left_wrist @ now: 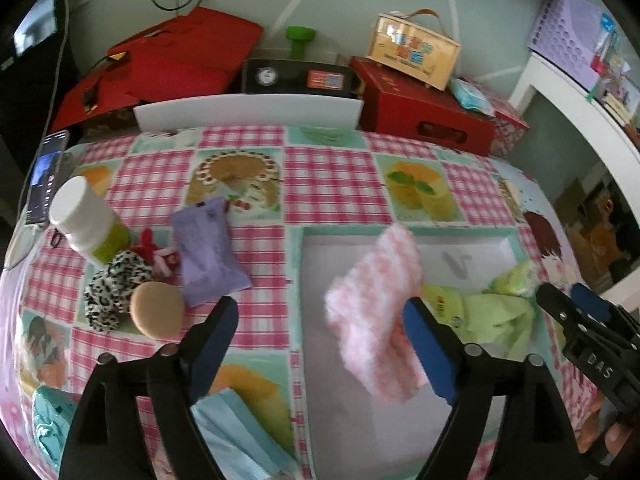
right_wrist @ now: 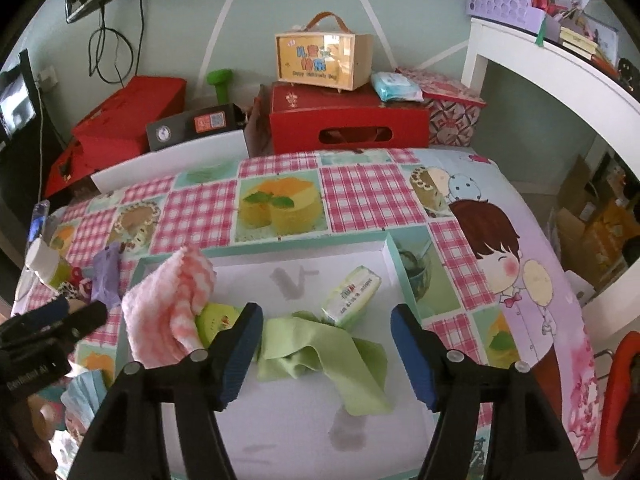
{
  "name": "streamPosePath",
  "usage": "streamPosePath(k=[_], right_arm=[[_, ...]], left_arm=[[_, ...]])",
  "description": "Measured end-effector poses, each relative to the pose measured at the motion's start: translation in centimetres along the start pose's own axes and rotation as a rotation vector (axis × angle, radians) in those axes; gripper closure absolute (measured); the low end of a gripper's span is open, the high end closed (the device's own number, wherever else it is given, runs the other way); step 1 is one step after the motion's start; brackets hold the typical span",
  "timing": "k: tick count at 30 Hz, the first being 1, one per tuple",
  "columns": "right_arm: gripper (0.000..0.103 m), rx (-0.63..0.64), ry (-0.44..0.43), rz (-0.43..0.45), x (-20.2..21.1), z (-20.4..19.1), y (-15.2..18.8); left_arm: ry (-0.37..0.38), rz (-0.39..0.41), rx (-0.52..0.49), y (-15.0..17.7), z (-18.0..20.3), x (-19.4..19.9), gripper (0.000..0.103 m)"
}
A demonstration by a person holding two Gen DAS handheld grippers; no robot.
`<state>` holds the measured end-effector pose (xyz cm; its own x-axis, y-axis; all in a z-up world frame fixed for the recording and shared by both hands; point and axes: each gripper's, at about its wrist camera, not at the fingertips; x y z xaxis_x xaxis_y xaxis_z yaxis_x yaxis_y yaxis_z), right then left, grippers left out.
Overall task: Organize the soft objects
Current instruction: 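Open both tools and move them back toward the leopard scrunchie and sponge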
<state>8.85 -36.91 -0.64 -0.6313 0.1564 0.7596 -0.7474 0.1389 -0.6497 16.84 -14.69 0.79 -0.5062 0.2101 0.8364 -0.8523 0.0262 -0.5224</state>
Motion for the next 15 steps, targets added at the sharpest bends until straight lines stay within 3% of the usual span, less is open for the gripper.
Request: streamPosePath(k=[10,15], right_arm=[[0.001,-0.014,0.031,-0.020,-0.6,0.4,0.1],[0.000,-0.013,0.043,-0.026,-0.8,0.3,0.0]], left_arm=[[-0.020,-0.006,0.064,0.1,-1.7,-0.6,0.003],[-0.014,0.002,0.112,-0.3,-3.4,-0.3,0.003]])
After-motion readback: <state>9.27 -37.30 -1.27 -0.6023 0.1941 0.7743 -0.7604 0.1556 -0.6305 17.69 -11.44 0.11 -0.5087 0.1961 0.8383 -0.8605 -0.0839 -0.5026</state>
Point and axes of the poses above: each gripper's, at about its wrist camera, not at the fingertips, and x roughly against the way its jaws point, z to its right, y to its underside, and after that the axes turned 3 degrees about x, right-handed
